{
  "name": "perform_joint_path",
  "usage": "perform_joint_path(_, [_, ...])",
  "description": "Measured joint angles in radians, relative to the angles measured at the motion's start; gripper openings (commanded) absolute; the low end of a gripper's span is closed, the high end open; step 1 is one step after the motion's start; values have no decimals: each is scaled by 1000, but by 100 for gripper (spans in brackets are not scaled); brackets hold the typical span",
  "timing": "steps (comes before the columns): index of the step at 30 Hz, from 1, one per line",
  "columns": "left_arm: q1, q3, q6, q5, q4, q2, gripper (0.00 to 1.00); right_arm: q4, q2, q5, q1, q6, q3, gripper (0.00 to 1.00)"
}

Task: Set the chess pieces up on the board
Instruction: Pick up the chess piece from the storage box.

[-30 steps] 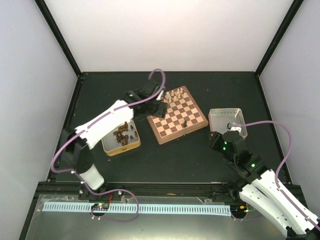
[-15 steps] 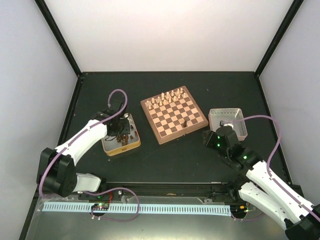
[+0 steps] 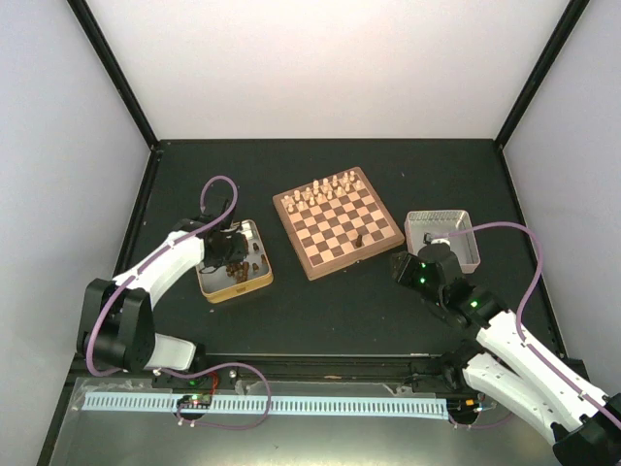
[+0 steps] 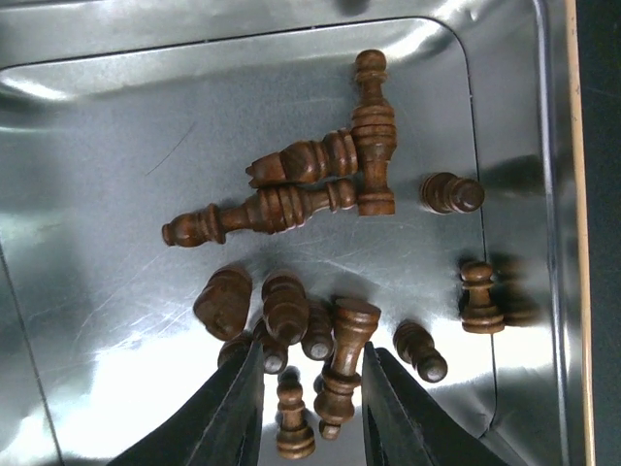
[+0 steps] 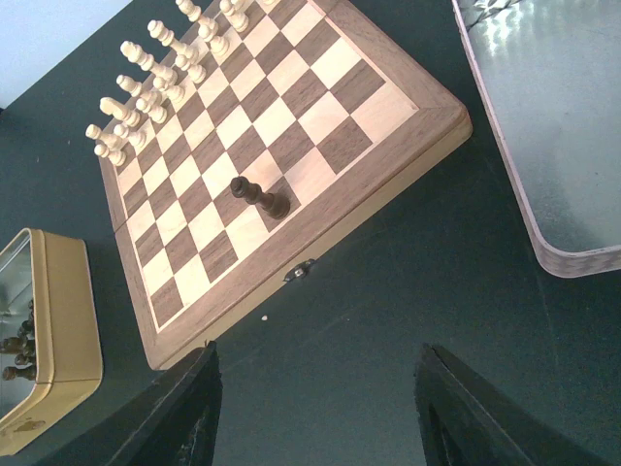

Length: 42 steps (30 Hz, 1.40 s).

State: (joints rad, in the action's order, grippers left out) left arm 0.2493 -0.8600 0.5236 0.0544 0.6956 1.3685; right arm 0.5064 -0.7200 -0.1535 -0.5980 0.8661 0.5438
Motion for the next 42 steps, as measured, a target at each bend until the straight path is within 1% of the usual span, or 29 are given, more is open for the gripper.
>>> perform_joint_path(6, [-4, 0, -6, -13, -23, 42, 33, -3, 0, 1, 0, 0, 0, 54])
perform_joint_path(11, [-4, 0, -8, -5, -39, 83, 32, -3, 1, 2, 0, 0, 0, 54])
perform_joint_path(12, [-4, 0, -8, -5, -42, 92, 31, -2, 3, 2, 0, 0, 0, 54])
perform_joint_path(16, [-4, 0, -10, -1, -55, 126, 17, 2, 21, 1, 0, 0, 0, 54])
perform_joint_path(19, [-5, -1, -16, 9, -61, 139, 11, 2, 35, 0, 0, 0, 0, 54])
perform_joint_path(25, [-5, -14, -21, 30, -46, 123, 10, 3, 36, 0, 0, 0, 0, 54])
perform_joint_path(32, [3, -77, -37, 28, 1, 1, 11, 3, 37, 0, 0, 4, 0, 54])
perform_joint_path(36, [14, -105, -49, -47, 13, -43, 11, 5, 43, -2, 0, 8, 0, 54])
perform_joint_path(39, [37, -122, -58, -151, 10, -46, 11, 10, 63, -5, 0, 14, 0, 54])
perform_joint_path(42, [88, -145, -60, -253, 8, -40, 11, 14, 85, -8, 0, 22, 0, 54])
